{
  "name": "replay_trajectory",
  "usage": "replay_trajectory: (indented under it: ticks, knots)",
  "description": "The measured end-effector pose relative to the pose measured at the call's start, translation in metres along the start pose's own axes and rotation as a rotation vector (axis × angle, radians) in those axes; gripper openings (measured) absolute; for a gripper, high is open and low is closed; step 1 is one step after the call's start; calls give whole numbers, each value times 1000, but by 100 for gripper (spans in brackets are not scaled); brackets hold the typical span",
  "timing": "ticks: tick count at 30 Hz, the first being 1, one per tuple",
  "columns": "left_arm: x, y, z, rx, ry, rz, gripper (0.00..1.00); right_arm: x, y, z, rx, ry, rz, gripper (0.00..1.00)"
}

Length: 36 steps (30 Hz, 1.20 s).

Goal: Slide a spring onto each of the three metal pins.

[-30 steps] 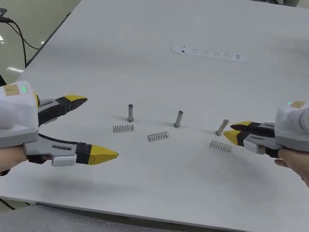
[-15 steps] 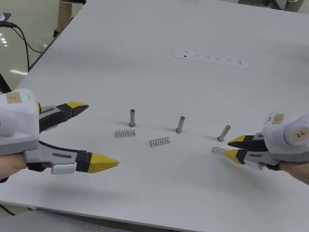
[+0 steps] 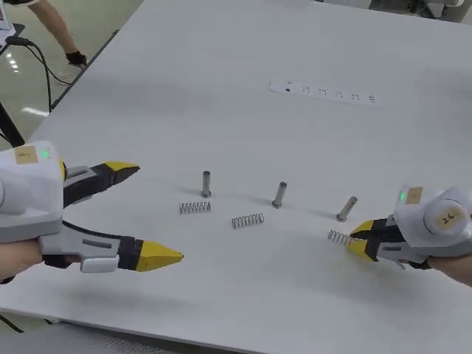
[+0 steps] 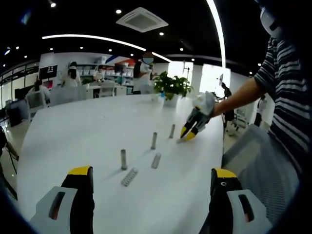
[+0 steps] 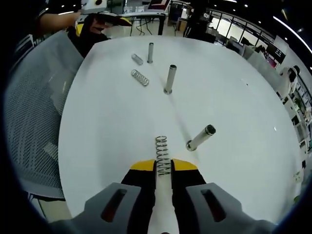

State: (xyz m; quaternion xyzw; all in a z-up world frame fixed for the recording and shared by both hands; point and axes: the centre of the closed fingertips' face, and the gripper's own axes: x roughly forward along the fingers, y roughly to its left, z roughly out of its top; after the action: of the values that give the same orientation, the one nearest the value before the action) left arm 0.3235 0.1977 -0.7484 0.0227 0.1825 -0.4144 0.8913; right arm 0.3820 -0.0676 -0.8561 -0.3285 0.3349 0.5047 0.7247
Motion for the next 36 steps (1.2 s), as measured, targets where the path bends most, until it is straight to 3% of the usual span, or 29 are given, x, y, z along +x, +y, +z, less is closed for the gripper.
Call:
replay_trajectory:
  ticks: [8,19,22,26,30,36]
  knots:
    - [6,-7,2,6,11,-31,95,1,3,-2,-38,7,2,8]
    - [19,-21,5,25,25,-101,90,-14,18,35,-102,-47,28,8]
    - [24,-29,5,30,35,-140,87,-15,25,43,-127,-49,48,8]
    - [31,-39,10,6,10,-213,86,-18,34,53,-150,-62,65,8]
    - [42,-42,13,28,21,-249,81,-22,40,62,-155,-74,76,8]
    - [58,-50,16,15,23,-313,71,-30,43,71,-146,-87,77,8]
